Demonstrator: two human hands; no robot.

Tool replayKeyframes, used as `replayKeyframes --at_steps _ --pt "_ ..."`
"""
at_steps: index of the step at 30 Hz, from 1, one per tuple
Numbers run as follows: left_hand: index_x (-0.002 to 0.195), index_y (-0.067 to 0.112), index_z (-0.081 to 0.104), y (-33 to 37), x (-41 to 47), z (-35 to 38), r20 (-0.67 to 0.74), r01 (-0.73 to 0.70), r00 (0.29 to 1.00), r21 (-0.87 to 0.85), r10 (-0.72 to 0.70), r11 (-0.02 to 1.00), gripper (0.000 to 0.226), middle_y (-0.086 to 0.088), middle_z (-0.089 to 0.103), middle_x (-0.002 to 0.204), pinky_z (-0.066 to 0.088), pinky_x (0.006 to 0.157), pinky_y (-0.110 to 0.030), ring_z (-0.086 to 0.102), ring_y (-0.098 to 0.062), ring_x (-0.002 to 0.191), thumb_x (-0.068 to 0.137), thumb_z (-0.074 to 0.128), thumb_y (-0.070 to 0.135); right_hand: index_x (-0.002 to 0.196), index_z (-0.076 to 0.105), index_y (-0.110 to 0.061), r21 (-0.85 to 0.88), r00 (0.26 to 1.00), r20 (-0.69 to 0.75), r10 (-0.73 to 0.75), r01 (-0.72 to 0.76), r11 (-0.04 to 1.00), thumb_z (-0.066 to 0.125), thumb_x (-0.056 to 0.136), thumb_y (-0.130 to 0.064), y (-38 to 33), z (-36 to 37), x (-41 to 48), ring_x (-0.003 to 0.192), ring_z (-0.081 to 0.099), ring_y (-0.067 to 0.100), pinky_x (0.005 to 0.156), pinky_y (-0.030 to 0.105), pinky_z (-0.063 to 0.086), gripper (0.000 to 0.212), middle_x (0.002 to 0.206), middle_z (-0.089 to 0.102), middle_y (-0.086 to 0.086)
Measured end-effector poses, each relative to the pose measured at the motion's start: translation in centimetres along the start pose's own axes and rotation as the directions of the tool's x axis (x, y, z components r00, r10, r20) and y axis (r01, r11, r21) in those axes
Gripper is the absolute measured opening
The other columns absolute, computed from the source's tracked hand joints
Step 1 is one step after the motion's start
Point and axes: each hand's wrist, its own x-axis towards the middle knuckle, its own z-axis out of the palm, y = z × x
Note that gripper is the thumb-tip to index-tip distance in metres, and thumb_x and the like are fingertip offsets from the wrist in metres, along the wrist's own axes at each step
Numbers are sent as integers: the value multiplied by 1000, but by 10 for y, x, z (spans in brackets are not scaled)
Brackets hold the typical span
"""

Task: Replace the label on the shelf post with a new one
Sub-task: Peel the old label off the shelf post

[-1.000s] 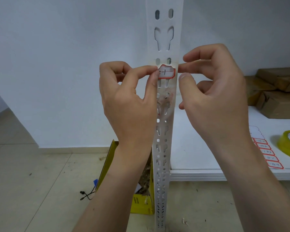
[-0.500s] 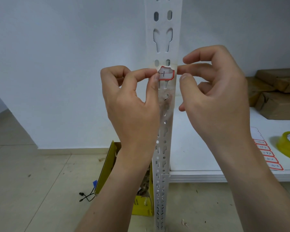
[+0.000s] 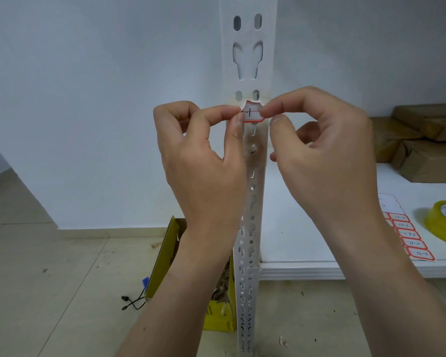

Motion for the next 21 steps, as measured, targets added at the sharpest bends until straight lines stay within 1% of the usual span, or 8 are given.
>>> replayKeyframes --at_steps 2,3,4,7,10,12,17,21 --pt "102 15 76 1 0 0 4 0 1000 3 0 1000 15 3 44 102 40 78 -9 51 -13 96 94 73 27 95 72 -30 -15 1000 6 -30 30 999 59 93 -21 2 3 0 69 67 7 59 14 50 16 100 70 -15" --pt "102 15 75 1 0 0 7 -1 1000 2 1 1000 15 3 44 102 40 78 -9 51 -13 96 94 72 27 96 73 -30 -21 999 12 -42 42 999 59 93 -22 3 4 0 76 66 6 61 10 49 16 102 69 -13" --pt "102 15 75 1 0 0 9 0 1000 1 0 1000 15 3 44 102 40 78 -9 51 -13 96 94 72 27 97 74 -30 -25 999 19 -49 50 998 60 94 -23 4 5 1 82 65 6 64 9 50 16 103 68 -13" --pt "102 14 76 1 0 -1 15 -1 1000 0 1 1000 16 2 45 101 40 78 -8 51 -13 96 94 72 27 98 76 -30 -18 999 25 -44 44 999 63 94 -25 6 7 0 89 65 6 70 9 50 15 105 66 -11" --pt "101 14 76 1 1 -1 23 3 1000 -6 -3 1000 15 1 45 101 40 78 -9 52 -14 95 94 71 27 97 77 -35 25 999 35 6 -7 1000 67 94 -27 5 9 -1 94 64 4 73 8 45 13 104 63 -16" --pt "101 14 76 2 0 -2 33 10 999 -14 -9 1000 15 1 45 101 38 78 -7 53 -15 95 94 71 27 97 78 -36 57 999 38 30 -32 998 68 93 -26 4 10 -1 96 64 4 74 10 44 14 104 62 -16" --pt "101 15 76 2 0 -2 43 10 999 -9 -10 1000 15 1 46 102 39 79 -7 54 -16 96 94 71 27 98 79 -34 71 998 42 44 -46 996 68 92 -26 4 12 -1 97 65 7 73 16 48 14 102 59 -17" --pt "101 14 76 3 -1 -2 48 15 999 -15 -15 1000 15 1 46 102 39 80 -6 54 -16 97 94 71 27 96 79 -34 66 998 41 45 -47 997 69 93 -27 4 11 -1 95 66 8 72 16 48 13 101 59 -16"
